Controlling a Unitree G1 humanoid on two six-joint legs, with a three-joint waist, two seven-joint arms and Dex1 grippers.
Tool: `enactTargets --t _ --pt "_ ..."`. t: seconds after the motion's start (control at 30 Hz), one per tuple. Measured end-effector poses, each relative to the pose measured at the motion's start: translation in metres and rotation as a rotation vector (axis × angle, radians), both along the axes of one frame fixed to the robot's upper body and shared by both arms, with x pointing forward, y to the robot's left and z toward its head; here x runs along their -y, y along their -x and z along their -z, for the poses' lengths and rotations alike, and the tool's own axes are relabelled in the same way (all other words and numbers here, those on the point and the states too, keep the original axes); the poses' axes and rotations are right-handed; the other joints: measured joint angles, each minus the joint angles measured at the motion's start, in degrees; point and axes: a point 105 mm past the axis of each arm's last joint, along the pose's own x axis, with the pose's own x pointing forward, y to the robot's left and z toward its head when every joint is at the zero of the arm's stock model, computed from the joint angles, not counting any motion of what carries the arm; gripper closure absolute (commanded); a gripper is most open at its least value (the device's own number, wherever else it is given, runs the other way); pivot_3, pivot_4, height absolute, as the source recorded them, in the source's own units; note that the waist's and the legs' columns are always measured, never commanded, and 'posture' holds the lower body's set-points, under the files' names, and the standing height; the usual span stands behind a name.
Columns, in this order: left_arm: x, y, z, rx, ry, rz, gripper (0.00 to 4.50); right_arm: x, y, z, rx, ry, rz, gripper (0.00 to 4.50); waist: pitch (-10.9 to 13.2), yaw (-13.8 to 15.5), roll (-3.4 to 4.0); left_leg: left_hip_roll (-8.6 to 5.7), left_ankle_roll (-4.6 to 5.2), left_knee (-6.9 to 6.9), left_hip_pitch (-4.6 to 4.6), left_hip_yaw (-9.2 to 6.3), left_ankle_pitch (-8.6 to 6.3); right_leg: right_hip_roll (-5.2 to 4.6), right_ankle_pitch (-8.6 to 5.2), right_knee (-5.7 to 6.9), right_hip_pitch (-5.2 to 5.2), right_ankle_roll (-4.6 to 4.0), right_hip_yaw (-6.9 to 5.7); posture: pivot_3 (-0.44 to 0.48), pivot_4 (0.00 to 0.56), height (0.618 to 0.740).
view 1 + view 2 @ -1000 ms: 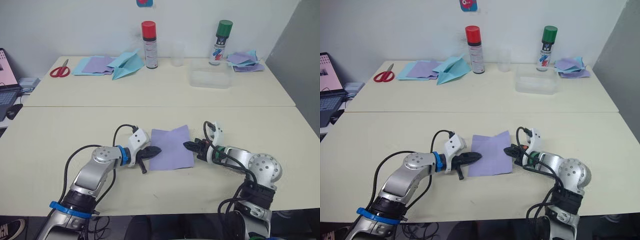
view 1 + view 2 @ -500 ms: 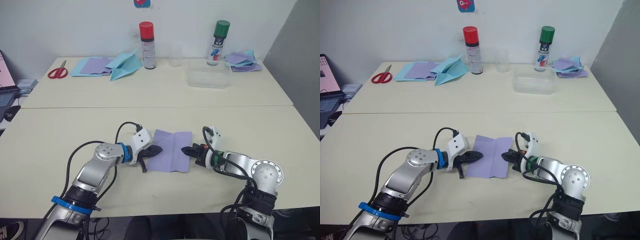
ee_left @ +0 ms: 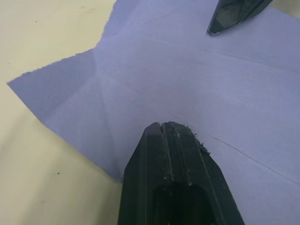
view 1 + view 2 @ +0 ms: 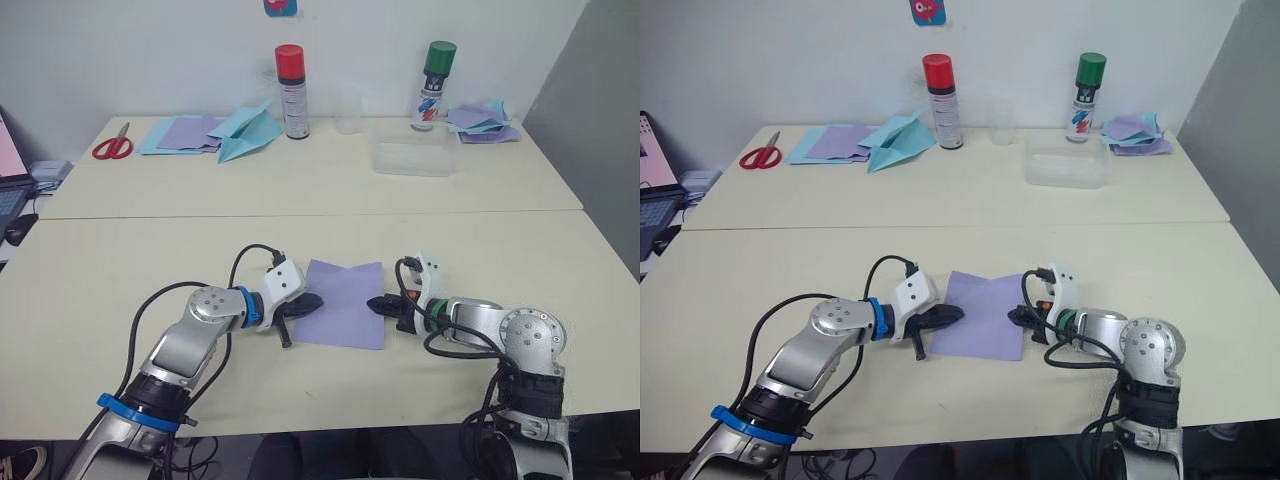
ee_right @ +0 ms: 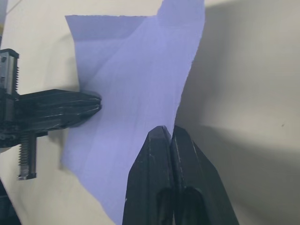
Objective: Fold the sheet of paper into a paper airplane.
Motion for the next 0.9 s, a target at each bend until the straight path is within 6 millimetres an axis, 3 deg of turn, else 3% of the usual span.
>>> enactTargets --t 0.7,0.8,0.9 --pt "0.003 -0.001 -0.001 -0.01 0.0 0.001 4.5 0.002 -0.013 0.002 0.027 0.028 0.001 4.47 -0.03 0.26 0.0 -0.01 0.0 0.02 0.11 0.0 0.0 0.0 0.0 0.0 0.15 0.0 -0.02 0.0 0.15 0.74" --pt "0.002 0.0 0.001 -0.015 -0.001 0.0 4.5 0.003 -0.015 0.0 0.053 0.033 -0.003 3.87 -0.03 0.27 0.0 -0.01 0.0 0.02 0.11 0.0 0.0 0.0 0.0 0.0 0.16 0.0 -0.02 0.0 0.15 0.74" --pt "0.003 0.0 0.001 -0.015 0.003 -0.001 4.5 0.016 -0.021 -0.005 0.105 0.066 0.029 2.83 -0.03 0.29 0.01 -0.04 0.0 0.03 0.11 0.0 0.0 0.0 0.0 0.0 0.16 0.0 -0.02 0.0 0.15 0.74"
